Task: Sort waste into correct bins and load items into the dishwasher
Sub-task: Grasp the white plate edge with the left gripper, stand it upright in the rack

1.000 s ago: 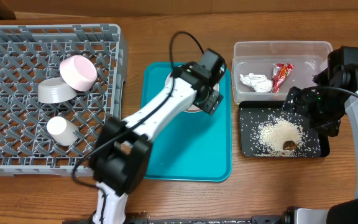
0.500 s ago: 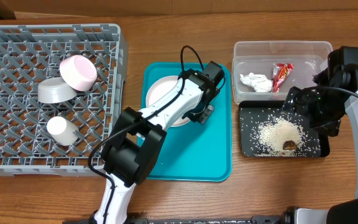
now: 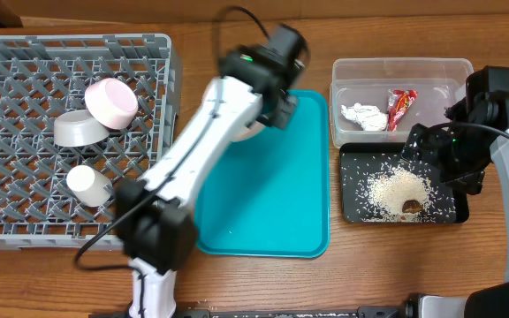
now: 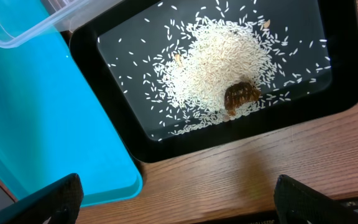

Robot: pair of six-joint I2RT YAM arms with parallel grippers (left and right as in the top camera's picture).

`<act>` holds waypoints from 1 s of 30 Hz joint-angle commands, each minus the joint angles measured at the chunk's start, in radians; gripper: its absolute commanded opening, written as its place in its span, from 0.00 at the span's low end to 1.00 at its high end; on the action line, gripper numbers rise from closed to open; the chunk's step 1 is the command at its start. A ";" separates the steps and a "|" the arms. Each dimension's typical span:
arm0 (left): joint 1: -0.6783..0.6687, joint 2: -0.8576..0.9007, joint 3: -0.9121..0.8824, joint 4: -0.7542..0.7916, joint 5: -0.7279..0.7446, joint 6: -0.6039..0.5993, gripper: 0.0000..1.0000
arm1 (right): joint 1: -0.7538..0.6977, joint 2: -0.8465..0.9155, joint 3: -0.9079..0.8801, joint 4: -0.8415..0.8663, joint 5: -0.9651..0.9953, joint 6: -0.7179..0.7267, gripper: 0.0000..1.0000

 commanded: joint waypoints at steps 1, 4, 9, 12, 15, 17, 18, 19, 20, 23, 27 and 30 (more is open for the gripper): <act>0.192 -0.139 0.034 -0.011 0.233 0.054 0.04 | -0.003 -0.018 0.027 0.000 0.006 0.000 1.00; 0.379 -0.142 0.033 -0.023 0.520 0.166 0.04 | -0.003 -0.018 0.027 -0.001 0.006 0.000 1.00; 0.663 -0.055 0.006 -0.078 0.937 0.341 0.04 | -0.003 -0.018 0.027 -0.001 0.006 0.000 1.00; 0.736 0.020 0.005 -0.128 0.984 0.374 0.04 | -0.003 -0.018 0.027 -0.001 0.006 0.000 1.00; 0.779 0.097 0.005 -0.175 1.036 0.436 0.04 | -0.003 -0.018 0.027 -0.001 0.006 0.000 1.00; 0.805 0.122 0.005 -0.195 1.035 0.438 0.32 | -0.003 -0.018 0.027 -0.001 0.006 0.000 1.00; 0.828 0.122 0.006 -0.215 1.022 0.437 0.73 | -0.003 -0.018 0.027 0.000 0.006 0.000 1.00; 0.842 0.116 0.008 -0.224 1.007 0.430 0.95 | -0.003 -0.018 0.027 0.000 0.006 0.000 1.00; 0.858 0.104 0.011 -0.232 0.983 0.420 1.00 | -0.003 -0.018 0.027 0.005 0.006 0.000 1.00; 0.878 0.009 0.014 -0.231 0.793 0.377 1.00 | 0.018 -0.018 0.027 0.080 -0.127 -0.085 1.00; 0.825 -0.108 0.014 -0.184 0.443 0.159 1.00 | 0.109 -0.018 0.027 0.272 -0.118 -0.087 1.00; 0.721 -0.170 0.014 -0.219 0.138 0.027 1.00 | 0.202 -0.018 0.027 0.455 -0.034 -0.087 1.00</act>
